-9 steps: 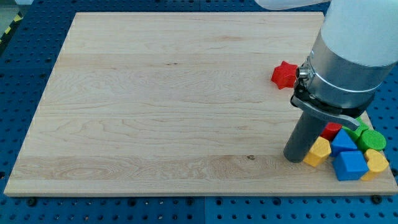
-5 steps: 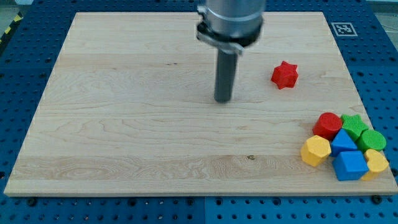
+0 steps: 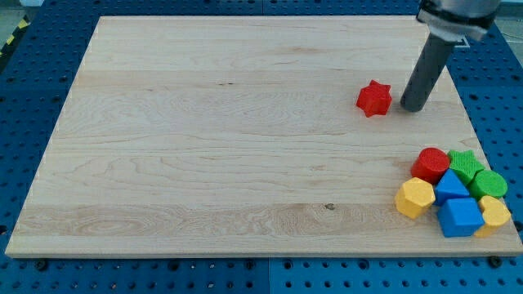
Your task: Slide the red star to the top left side of the yellow hexagon
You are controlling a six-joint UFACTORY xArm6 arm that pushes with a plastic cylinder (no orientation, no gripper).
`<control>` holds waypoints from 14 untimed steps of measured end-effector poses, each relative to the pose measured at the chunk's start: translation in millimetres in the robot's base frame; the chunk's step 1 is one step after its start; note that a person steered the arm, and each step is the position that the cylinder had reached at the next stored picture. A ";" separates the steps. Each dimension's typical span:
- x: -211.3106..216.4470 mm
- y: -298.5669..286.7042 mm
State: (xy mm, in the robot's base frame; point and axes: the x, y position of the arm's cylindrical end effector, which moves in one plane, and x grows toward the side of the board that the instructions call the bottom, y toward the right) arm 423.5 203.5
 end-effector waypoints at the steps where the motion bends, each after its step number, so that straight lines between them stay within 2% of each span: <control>1: 20.6 -24.7; 2: -0.6 11.7; 3: -48.4 11.2; 4: -61.9 -42.9; 5: -41.4 -80.8; 6: 0.8 -91.4; 7: -24.1 -91.7; 8: -60.4 -66.1; 9: -61.8 -22.5; 10: -47.9 1.7; 12: 15.4 -56.3; 13: -22.3 -42.7; 14: -41.5 -71.0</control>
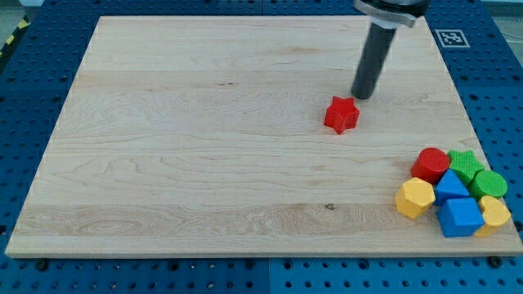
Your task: Slide the red star to the top left side of the yellow hexagon
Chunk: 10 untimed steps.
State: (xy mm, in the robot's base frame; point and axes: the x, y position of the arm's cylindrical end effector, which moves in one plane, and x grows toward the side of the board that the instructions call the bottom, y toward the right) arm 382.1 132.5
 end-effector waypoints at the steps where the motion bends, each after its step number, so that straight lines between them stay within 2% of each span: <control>1: 28.3 -20.6; 2: 75.2 2.1; 3: 96.2 17.0; 4: 70.6 10.9; 5: 49.0 -29.3; 6: 64.0 -55.6; 8: 125.7 -24.7; 9: 131.9 -19.6; 10: 109.6 -41.9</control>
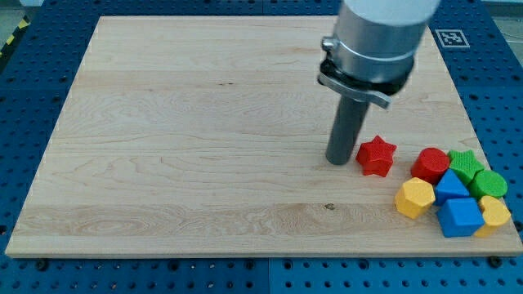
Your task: Slide the red star to the top left side of the yellow hexagon
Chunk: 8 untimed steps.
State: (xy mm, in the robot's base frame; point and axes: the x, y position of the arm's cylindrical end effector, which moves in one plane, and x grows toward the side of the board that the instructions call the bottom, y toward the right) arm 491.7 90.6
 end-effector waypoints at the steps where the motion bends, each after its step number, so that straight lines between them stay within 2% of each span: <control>1: -30.8 7.3; 3: -26.0 38.5; 6: 10.3 53.9; 8: 19.3 75.1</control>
